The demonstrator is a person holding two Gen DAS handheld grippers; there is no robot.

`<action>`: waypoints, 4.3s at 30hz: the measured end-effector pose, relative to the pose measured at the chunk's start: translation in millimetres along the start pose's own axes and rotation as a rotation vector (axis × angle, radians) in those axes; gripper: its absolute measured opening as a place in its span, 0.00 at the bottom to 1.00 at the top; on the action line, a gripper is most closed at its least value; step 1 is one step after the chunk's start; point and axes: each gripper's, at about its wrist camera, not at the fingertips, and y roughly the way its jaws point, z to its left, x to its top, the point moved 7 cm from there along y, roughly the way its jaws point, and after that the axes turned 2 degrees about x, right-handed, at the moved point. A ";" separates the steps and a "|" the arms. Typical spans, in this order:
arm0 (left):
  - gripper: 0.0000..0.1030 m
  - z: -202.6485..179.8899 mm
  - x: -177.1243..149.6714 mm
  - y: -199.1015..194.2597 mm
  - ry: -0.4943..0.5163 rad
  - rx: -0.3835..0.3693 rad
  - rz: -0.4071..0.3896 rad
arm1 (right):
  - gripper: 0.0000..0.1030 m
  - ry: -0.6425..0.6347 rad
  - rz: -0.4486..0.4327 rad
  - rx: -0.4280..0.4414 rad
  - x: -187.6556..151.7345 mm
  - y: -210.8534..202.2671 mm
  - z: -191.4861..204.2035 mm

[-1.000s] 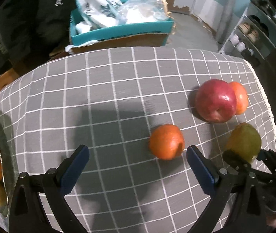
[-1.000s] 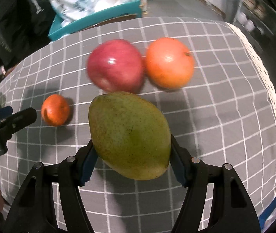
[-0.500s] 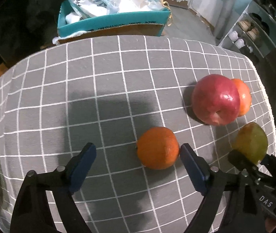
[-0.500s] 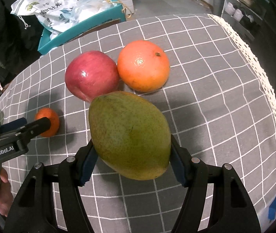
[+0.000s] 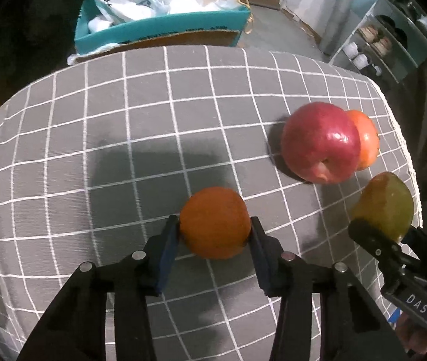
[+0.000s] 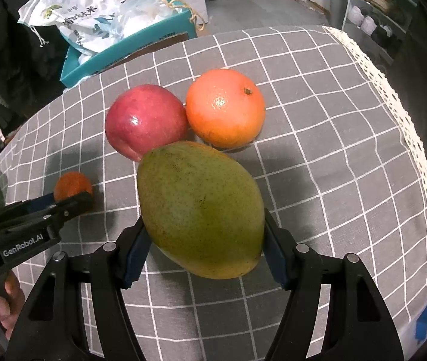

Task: Organize fruits
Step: 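Close the left tool on the orange while the right tool lifts the pear, then lift the orange with the left tool while the right tool raises the pear, then carry the orange and the pear over the green glass bowl with both tools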

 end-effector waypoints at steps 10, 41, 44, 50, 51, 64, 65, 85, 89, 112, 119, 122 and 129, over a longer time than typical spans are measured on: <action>0.45 17.4 8.7 -48.5 -0.022 0.062 -0.121 | 0.66 -0.046 -0.073 -0.009 16.8 -25.9 14.4; 0.44 43.6 5.0 -216.2 -0.028 0.113 -0.415 | 0.66 -0.235 -0.325 0.054 43.9 -151.7 95.3; 0.45 47.6 3.3 -229.8 -0.032 0.120 -0.441 | 0.66 -0.239 -0.340 0.070 42.9 -161.1 101.5; 0.45 55.7 -2.6 -253.5 -0.033 0.160 -0.493 | 0.66 -0.245 -0.376 0.078 41.1 -179.3 110.0; 0.45 56.9 -4.1 -255.4 -0.035 0.158 -0.495 | 0.66 -0.248 -0.381 0.079 41.0 -182.6 112.2; 0.45 78.6 -14.4 -282.5 -0.069 0.167 -0.540 | 0.66 -0.288 -0.428 0.089 35.5 -204.9 132.7; 0.45 80.9 -14.7 -283.5 -0.068 0.174 -0.544 | 0.66 -0.290 -0.429 0.095 35.5 -206.2 132.9; 0.45 152.2 -31.7 -292.5 -0.179 0.230 -0.539 | 0.66 -0.369 -0.422 0.181 35.3 -205.9 210.1; 0.45 171.9 -37.3 -294.5 -0.214 0.240 -0.536 | 0.66 -0.394 -0.412 0.199 34.9 -201.7 233.6; 0.45 283.2 -73.5 -274.0 -0.389 0.310 -0.460 | 0.66 -0.533 -0.292 0.316 16.7 -145.9 366.2; 0.45 314.2 -86.4 -236.0 -0.441 0.318 -0.367 | 0.66 -0.578 -0.240 0.332 10.2 -118.8 396.7; 0.45 324.5 -92.3 -218.9 -0.475 0.305 -0.327 | 0.66 -0.592 -0.212 0.337 7.3 -104.8 407.0; 0.45 342.4 -103.3 -184.7 -0.512 0.295 -0.249 | 0.66 -0.622 -0.132 0.335 -5.6 -69.8 420.4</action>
